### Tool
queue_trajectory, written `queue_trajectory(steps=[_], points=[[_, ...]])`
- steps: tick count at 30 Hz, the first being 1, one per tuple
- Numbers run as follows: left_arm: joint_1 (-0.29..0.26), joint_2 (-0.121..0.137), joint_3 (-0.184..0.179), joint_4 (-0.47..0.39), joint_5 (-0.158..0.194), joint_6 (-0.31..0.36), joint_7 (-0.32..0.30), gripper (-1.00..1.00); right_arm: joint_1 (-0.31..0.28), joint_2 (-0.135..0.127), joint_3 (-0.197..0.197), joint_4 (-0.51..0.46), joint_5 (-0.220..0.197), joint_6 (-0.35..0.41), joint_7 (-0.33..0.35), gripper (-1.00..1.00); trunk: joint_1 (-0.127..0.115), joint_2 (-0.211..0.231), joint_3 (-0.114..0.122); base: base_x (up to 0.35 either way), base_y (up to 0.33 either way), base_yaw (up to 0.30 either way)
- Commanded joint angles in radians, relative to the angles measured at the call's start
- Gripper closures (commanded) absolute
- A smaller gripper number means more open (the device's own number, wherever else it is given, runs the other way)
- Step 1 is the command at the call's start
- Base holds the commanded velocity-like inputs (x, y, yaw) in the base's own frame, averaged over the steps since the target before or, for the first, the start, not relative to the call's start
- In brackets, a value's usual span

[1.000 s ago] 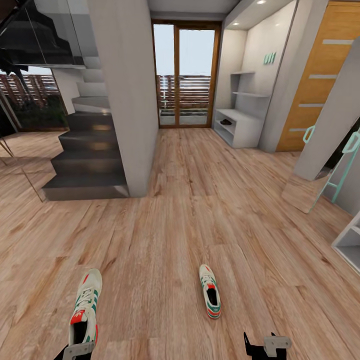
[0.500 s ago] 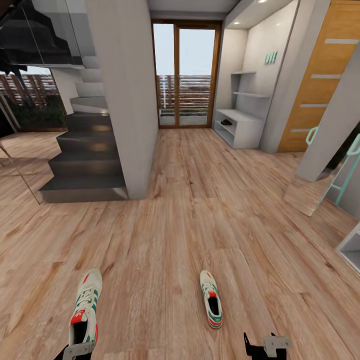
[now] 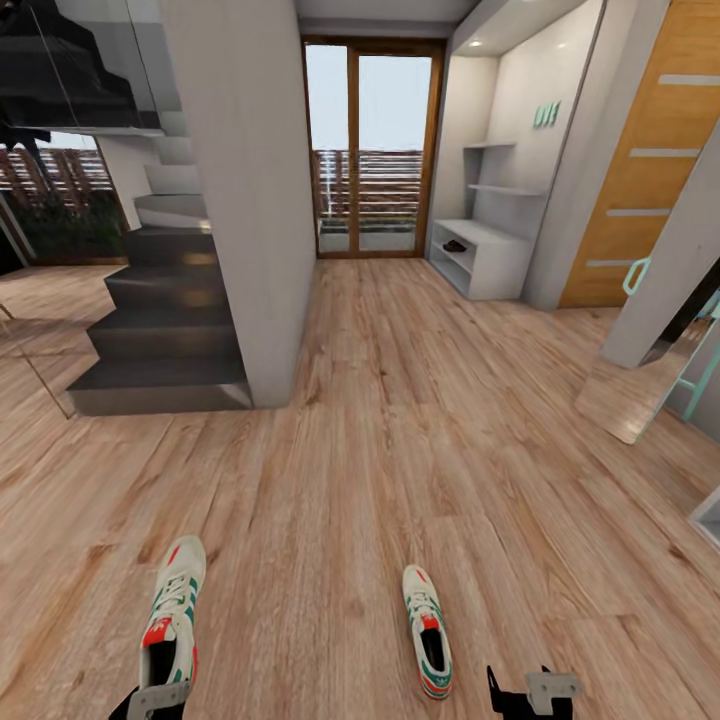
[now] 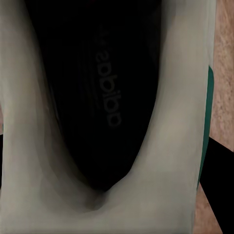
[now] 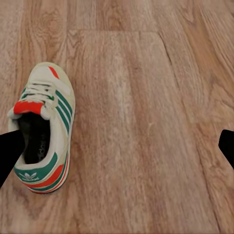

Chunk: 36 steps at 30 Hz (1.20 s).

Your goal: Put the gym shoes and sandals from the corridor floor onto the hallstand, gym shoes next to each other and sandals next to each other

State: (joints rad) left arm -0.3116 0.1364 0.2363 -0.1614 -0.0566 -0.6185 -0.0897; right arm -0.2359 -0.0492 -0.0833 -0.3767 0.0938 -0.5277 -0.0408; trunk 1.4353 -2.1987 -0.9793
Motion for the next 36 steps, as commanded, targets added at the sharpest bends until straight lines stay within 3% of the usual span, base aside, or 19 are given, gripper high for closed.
queue_trajectory(steps=[1, 5, 7, 11, 15, 18, 21, 28, 33, 36], points=[[-0.001, -0.001, 0.009, 0.0, -0.005, -0.001, -0.007, 1.0, -0.001, 0.001, -0.003, 0.001, 0.01, -0.002, -0.004, -1.0, 0.0, 0.0, -0.001, 0.03, 0.0, 0.0], [-0.013, -0.002, 0.01, -0.002, -0.005, 0.01, -0.007, 1.0, -0.001, 0.011, -0.001, -0.008, 0.011, 0.009, -0.003, -1.0, 0.0, 0.0, -0.001, 0.016, 0.0, 0.0], [-0.019, -0.006, 0.009, -0.008, -0.005, 0.016, -0.007, 1.0, -0.001, 0.028, 0.001, -0.021, 0.013, 0.032, -0.003, -1.0, 0.0, 0.0, -0.001, 0.006, 0.0, 0.0], [-0.073, -0.012, 0.009, -0.041, -0.006, 0.05, -0.009, 1.0, -0.01, 0.057, 0.002, -0.048, 0.015, 0.122, -0.002, -1.0, 0.0, 0.0, -0.001, 0.003, 0.0, 0.0], [-0.163, -0.019, 0.007, -0.071, -0.008, 0.182, -0.016, 1.0, -0.048, 0.071, 0.002, -0.108, 0.015, 0.278, -0.002, -1.0, 0.0, 0.0, -0.001, 0.0, 0.0, 0.0], [-0.21, -0.029, 0.007, -0.084, -0.008, 0.261, -0.019, 1.0, -0.063, 0.074, 0.002, -0.142, 0.014, 0.349, -0.002, -1.0, 0.0, 0.0, -0.001, 0.0, 0.0, 0.0], [-0.283, -0.056, 0.005, -0.104, -0.01, 0.361, -0.021, 1.0, -0.075, 0.076, 0.002, -0.175, 0.013, 0.422, -0.002, -1.0, 0.0, 0.0, -0.001, 0.0, 0.0, 0.0], [-0.365, -0.102, -0.031, -0.129, -0.02, 0.438, -0.018, 1.0, -0.081, 0.079, 0.004, -0.184, 0.012, 0.452, 0.004, -1.0, 0.0, 0.0, -0.001, 0.0, 0.0, 0.0], [-0.373, -0.111, -0.08, -0.132, -0.032, 0.441, -0.009, 1.0, -0.081, 0.083, 0.004, -0.183, 0.012, 0.455, 0.005, -1.0, 0.0, 0.0, -0.001, 0.026, 0.0, 0.0], [-0.371, -0.112, -0.09, -0.133, -0.035, 0.44, -0.007, 1.0, -0.082, 0.084, 0.004, -0.18, 0.012, 0.456, 0.005, -1.0, 0.0, 0.0, -0.001, 0.19, 0.0, 0.0]])
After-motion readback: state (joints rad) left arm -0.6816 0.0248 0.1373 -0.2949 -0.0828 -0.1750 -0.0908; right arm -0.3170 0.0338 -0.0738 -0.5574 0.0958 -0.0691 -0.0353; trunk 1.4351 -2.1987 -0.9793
